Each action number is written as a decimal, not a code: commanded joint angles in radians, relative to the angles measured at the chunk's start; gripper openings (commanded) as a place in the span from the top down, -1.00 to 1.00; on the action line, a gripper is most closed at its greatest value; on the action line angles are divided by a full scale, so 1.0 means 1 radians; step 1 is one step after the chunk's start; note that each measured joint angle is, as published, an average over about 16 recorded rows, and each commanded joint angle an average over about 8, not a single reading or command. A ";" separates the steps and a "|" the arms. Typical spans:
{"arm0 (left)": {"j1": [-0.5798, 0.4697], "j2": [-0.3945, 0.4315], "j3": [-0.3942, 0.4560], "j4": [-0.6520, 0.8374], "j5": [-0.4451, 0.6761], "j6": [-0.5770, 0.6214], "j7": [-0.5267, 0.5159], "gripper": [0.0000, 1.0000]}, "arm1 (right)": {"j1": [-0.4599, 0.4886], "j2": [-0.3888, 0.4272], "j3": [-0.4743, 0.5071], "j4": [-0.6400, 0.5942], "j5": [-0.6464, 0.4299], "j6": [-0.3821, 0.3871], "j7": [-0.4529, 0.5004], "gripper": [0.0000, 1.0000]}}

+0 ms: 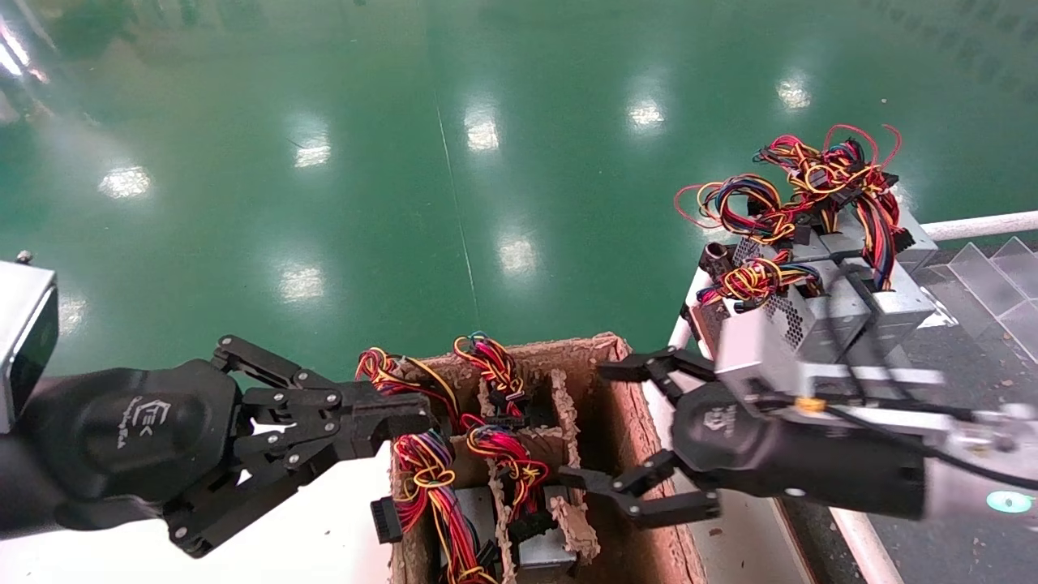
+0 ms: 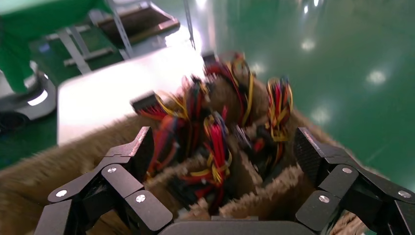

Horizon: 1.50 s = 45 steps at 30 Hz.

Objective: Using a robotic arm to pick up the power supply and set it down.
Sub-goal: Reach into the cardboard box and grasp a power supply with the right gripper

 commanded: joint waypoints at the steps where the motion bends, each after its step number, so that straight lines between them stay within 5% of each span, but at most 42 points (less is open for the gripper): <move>1: 0.000 0.000 0.000 0.000 0.000 0.000 0.000 1.00 | 0.011 -0.024 -0.023 -0.010 -0.042 0.021 0.008 0.98; 4: 0.000 0.000 0.000 0.000 0.000 0.000 0.000 0.86 | 0.021 -0.057 -0.047 -0.022 -0.080 0.037 0.014 1.00; 10: 0.000 0.000 0.000 0.000 0.000 0.000 0.000 -0.64 | 0.046 -0.127 -0.092 -0.057 -0.141 0.056 0.026 1.00; 12: 0.000 0.000 0.000 0.000 0.000 0.000 0.000 -1.00 | 0.056 -0.148 -0.105 -0.071 -0.160 0.062 0.028 1.00; 27: 0.000 0.000 0.000 0.000 0.000 0.000 0.000 -1.00 | 0.064 -0.220 -0.144 -0.080 -0.241 0.133 0.036 1.00; 45: 0.000 0.000 0.001 0.000 0.000 0.000 0.000 -1.00 | 0.025 -0.193 -0.132 0.020 -0.257 0.200 0.074 1.00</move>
